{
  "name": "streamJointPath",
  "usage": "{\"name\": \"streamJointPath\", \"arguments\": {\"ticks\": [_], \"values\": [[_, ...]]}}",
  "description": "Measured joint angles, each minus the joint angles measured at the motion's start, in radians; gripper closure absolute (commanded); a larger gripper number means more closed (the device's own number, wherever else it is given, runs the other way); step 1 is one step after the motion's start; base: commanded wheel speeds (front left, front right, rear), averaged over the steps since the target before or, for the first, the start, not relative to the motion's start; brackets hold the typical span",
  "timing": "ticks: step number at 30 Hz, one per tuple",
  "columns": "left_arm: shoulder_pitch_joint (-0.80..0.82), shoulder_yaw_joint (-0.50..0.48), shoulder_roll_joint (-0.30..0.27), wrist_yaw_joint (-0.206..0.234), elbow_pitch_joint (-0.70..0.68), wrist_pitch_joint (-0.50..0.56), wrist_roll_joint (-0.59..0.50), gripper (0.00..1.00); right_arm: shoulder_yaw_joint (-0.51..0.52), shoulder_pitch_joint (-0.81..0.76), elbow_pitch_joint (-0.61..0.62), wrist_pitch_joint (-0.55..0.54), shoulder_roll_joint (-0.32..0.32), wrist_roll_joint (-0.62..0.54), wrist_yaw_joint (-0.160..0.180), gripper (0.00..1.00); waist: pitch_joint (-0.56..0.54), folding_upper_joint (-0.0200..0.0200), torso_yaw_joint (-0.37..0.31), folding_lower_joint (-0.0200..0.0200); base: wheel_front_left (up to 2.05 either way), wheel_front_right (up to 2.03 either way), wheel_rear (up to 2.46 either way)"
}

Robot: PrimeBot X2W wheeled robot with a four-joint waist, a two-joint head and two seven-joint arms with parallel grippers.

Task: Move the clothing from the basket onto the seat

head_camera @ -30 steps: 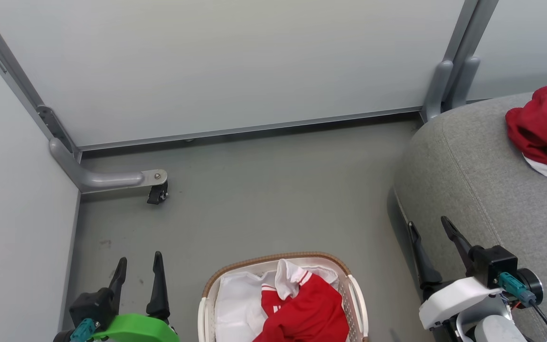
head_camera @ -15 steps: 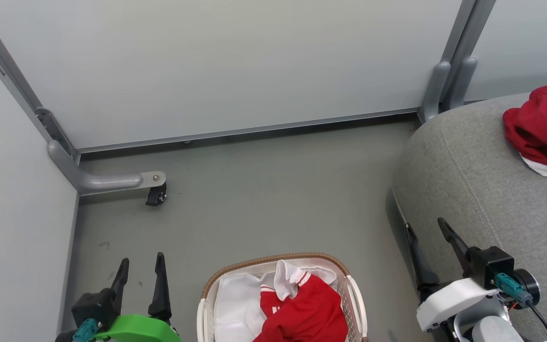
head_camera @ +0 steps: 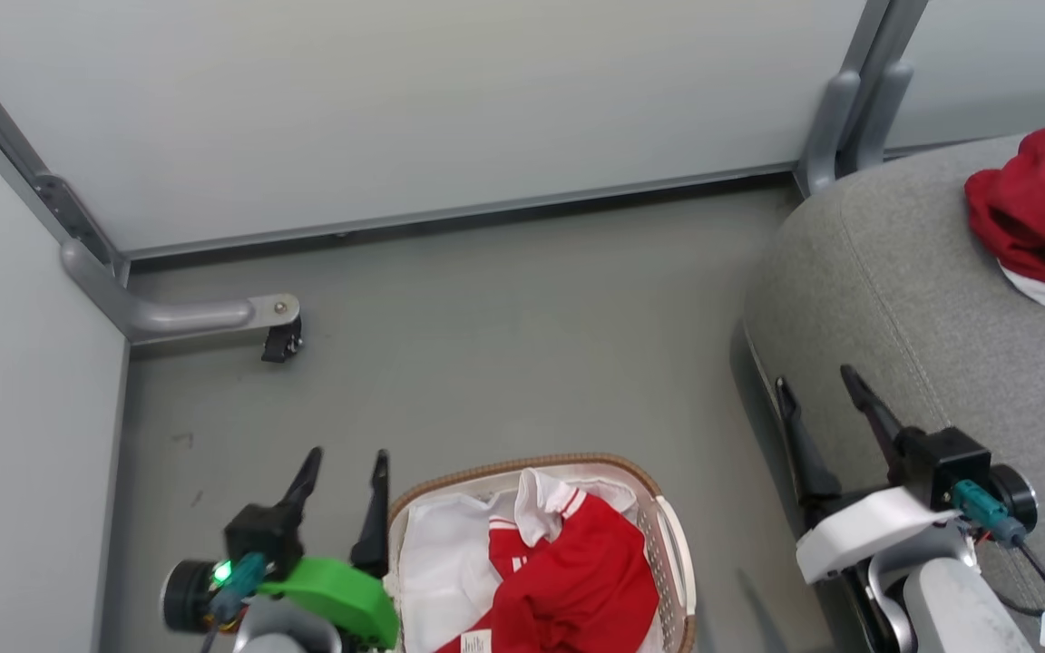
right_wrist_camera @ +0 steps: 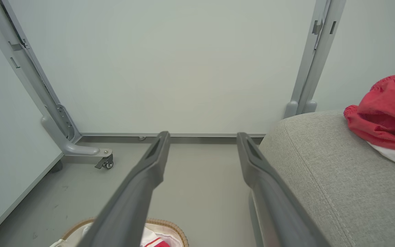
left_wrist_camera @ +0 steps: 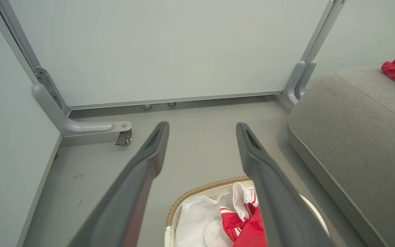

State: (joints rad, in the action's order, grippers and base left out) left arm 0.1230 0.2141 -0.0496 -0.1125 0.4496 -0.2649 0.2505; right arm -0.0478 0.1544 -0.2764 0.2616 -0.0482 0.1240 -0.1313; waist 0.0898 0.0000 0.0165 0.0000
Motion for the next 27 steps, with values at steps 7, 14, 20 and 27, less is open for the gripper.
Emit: {"name": "streamJointPath", "arguments": {"ticks": [7, 14, 20, 27], "values": [[0.177, 0.127, 0.001, -0.012, 0.166, 0.000, -0.037, 0.00, 0.025, 0.069, 0.039, 0.000, 0.000, -0.012, 0.000, 0.00, 0.089, 0.0000, -0.014, 0.0000, 0.00, 0.00, 0.00], [0.330, 0.247, 0.002, -0.015, 0.369, 0.000, -0.021, 0.00, 0.035, 0.156, 0.071, 0.000, -0.001, -0.013, 0.000, 0.00, 0.218, 0.0000, -0.035, 0.0000, 0.00, 0.00, 0.00], [0.422, 0.377, 0.002, -0.015, 0.510, 0.015, 0.005, 0.00, 0.021, 0.233, 0.098, 0.000, -0.001, -0.010, 0.000, 0.00, 0.348, 0.0000, -0.060, 0.0001, 0.00, 0.00, 0.00], [0.502, 0.536, 0.003, -0.016, 0.610, 0.057, 0.049, 0.00, 0.002, 0.286, 0.122, 0.000, -0.001, 0.017, 0.000, 0.00, 0.499, 0.0000, -0.098, 0.0002, 0.00, 0.00, 0.00]]}}
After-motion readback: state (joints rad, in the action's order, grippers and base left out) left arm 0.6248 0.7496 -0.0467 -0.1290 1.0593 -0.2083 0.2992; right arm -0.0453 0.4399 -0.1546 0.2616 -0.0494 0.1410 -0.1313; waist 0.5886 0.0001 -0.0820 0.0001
